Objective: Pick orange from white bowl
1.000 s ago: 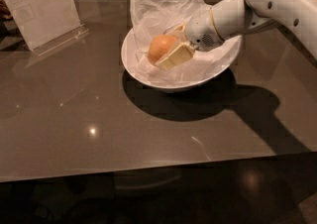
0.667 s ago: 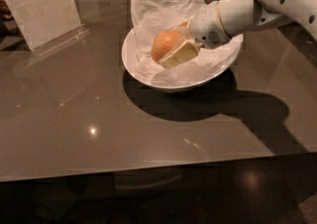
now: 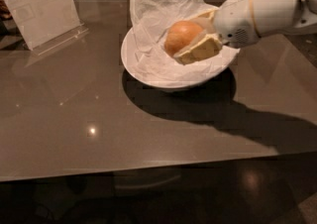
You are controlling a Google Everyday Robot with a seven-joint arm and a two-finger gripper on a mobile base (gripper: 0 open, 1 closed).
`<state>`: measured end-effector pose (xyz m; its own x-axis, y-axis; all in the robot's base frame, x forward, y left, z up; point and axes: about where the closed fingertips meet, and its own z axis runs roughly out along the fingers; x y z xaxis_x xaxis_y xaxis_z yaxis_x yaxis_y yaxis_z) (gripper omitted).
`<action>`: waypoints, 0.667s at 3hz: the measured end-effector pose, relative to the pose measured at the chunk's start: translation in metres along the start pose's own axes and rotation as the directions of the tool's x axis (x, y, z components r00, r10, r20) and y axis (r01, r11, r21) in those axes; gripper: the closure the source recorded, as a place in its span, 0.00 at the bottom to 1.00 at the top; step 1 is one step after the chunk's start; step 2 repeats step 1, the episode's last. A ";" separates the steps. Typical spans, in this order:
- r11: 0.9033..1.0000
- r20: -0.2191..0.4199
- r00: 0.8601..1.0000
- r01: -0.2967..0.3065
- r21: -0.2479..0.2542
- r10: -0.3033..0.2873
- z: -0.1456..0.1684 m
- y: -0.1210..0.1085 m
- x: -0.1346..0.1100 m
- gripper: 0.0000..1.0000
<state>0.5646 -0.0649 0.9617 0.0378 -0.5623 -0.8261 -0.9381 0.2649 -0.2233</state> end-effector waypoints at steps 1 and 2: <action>0.997 0.030 0.999 0.016 0.071 -0.018 -0.032 0.008 -0.007 1.00; 0.997 0.030 0.999 0.016 0.071 -0.018 -0.032 0.008 -0.007 1.00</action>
Offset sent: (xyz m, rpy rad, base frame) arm 0.0000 0.0000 0.0000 0.0000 0.0000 0.0000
